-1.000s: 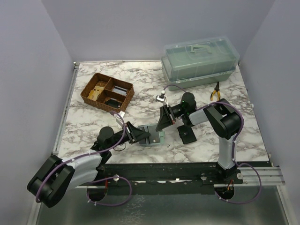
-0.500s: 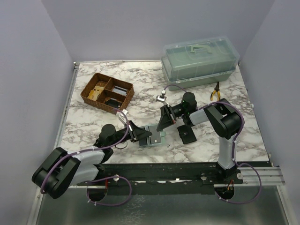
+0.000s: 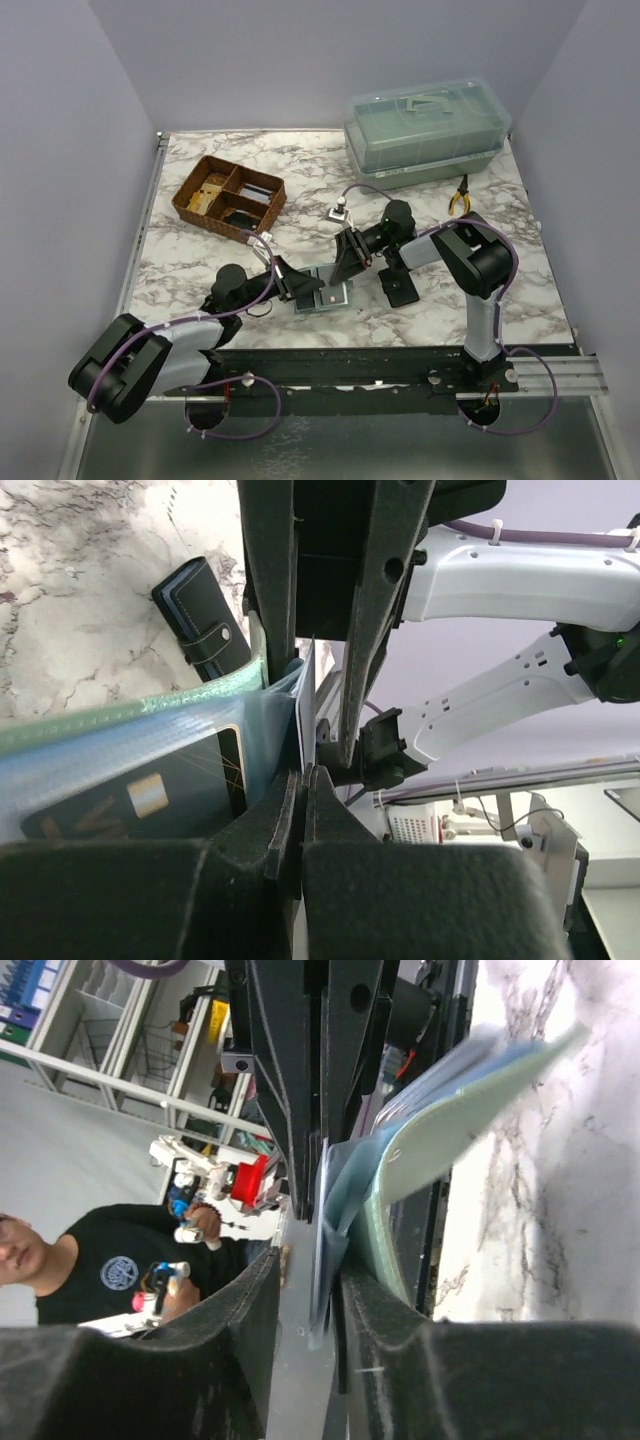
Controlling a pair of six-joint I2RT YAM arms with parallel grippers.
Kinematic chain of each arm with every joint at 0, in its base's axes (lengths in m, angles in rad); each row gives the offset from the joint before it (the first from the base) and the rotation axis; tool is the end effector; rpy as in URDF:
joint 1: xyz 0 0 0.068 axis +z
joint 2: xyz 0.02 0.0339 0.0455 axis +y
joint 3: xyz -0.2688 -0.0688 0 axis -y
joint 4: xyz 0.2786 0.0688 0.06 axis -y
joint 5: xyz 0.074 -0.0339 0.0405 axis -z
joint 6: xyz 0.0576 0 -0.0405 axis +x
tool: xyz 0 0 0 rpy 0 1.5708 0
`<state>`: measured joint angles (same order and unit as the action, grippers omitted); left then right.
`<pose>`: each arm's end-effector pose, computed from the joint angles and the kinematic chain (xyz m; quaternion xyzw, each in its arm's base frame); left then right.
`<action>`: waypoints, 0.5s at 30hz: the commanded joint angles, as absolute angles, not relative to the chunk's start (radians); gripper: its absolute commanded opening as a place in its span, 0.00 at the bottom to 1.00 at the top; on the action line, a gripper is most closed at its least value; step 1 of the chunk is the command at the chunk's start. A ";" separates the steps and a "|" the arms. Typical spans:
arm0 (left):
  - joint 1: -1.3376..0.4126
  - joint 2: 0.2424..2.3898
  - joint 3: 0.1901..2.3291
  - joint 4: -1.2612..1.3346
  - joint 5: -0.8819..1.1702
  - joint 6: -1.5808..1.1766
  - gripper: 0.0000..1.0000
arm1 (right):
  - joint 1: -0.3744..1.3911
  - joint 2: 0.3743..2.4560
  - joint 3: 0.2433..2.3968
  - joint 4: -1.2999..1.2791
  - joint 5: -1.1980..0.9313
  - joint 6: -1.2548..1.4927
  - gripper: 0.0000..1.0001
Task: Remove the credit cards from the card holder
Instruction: Remove the credit card from the card holder.
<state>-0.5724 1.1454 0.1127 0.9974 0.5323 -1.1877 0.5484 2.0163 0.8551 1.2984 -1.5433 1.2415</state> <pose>0.1749 -0.1475 0.1455 -0.0361 0.7169 -0.6370 0.2810 0.2914 0.2455 0.1347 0.3345 -0.6215 -0.7082 0.0194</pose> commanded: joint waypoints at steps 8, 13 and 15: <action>-0.557 1.099 0.106 1.059 0.534 -1.170 0.00 | 0.559 2.016 0.867 1.242 -1.548 1.202 0.00; -0.489 0.981 0.050 0.991 0.579 -1.184 0.00 | 0.554 2.019 0.867 1.226 -1.553 1.189 0.00; -0.465 0.931 0.044 0.941 0.593 -1.178 0.00 | 0.554 2.020 0.867 1.224 -1.557 1.189 0.00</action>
<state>-0.5217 1.0328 0.0700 0.9703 0.5430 -1.1816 0.5831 2.0163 0.8627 1.2484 -1.5108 1.2171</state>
